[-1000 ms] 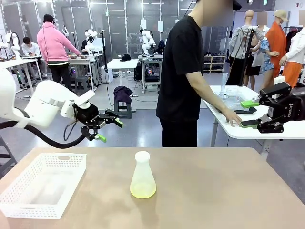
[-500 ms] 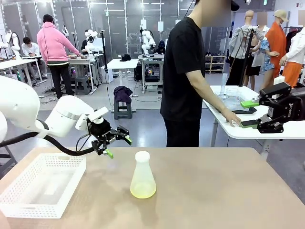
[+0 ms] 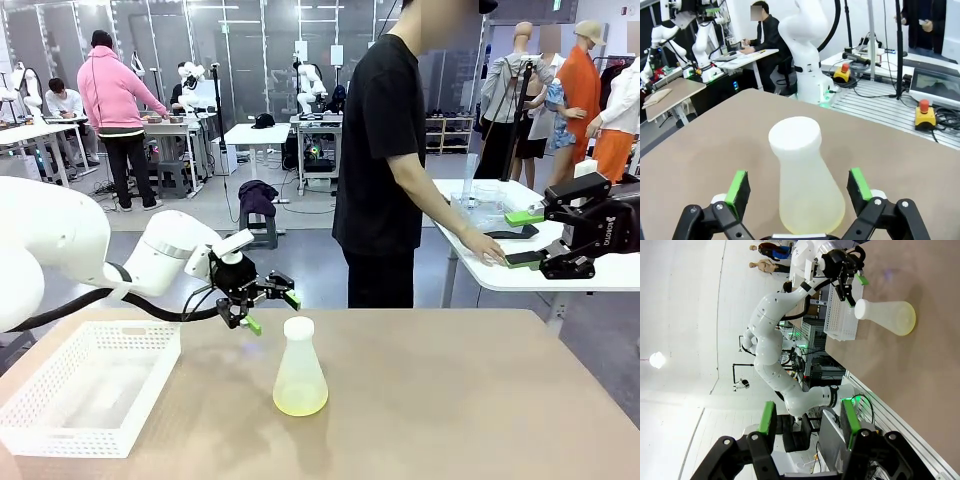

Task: Prepare the solutions needed for the experiment.
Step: When the human places the Big flask in the center of the table, pick up the Big flask and place it in the left Organizing basket.

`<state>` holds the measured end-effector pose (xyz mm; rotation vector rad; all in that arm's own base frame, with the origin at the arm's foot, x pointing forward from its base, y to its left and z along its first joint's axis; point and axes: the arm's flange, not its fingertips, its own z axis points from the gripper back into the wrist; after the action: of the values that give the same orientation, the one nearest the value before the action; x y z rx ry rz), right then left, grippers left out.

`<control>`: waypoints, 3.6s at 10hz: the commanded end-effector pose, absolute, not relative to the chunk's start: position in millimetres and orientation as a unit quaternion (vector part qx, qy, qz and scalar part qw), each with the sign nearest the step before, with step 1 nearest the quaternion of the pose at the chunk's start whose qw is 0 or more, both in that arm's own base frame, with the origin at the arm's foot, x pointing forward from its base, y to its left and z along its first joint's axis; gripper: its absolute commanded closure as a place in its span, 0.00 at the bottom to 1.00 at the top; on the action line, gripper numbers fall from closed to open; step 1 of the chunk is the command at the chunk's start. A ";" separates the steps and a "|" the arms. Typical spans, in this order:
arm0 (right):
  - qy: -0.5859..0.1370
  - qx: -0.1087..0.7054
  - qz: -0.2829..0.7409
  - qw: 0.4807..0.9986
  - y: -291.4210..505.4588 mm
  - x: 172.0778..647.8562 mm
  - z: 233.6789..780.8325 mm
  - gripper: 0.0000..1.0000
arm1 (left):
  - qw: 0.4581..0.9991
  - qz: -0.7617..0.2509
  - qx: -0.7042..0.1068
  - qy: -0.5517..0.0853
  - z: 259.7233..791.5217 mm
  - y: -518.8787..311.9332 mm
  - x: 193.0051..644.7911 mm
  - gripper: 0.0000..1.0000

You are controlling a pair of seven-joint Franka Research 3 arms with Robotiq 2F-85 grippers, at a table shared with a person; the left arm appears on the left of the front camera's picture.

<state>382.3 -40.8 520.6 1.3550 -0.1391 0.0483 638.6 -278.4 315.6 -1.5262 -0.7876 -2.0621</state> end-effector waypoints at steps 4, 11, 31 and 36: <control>-0.069 0.628 0.026 0.775 -40.9 382.2 521.3 0.35 | 0.229 -0.734 -0.589 -0.247 303.2 -295.8 645.8 0.00; -0.069 0.628 0.026 0.775 -40.9 382.2 521.3 0.35 | 0.267 -0.707 -0.612 -0.233 285.6 -317.6 649.3 0.00; -0.069 0.628 0.026 0.775 -40.9 382.2 521.3 0.35 | 0.201 -0.697 -0.668 -0.166 271.5 -340.5 613.3 0.29; -0.069 0.628 0.026 0.775 -40.9 382.2 521.3 0.35 | 0.203 -0.696 -0.670 -0.162 269.6 -343.1 612.5 0.80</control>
<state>382.3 -40.8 520.6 1.3550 -0.1391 0.0484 604.8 -343.9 275.9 -1.8348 -0.4481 -1.9431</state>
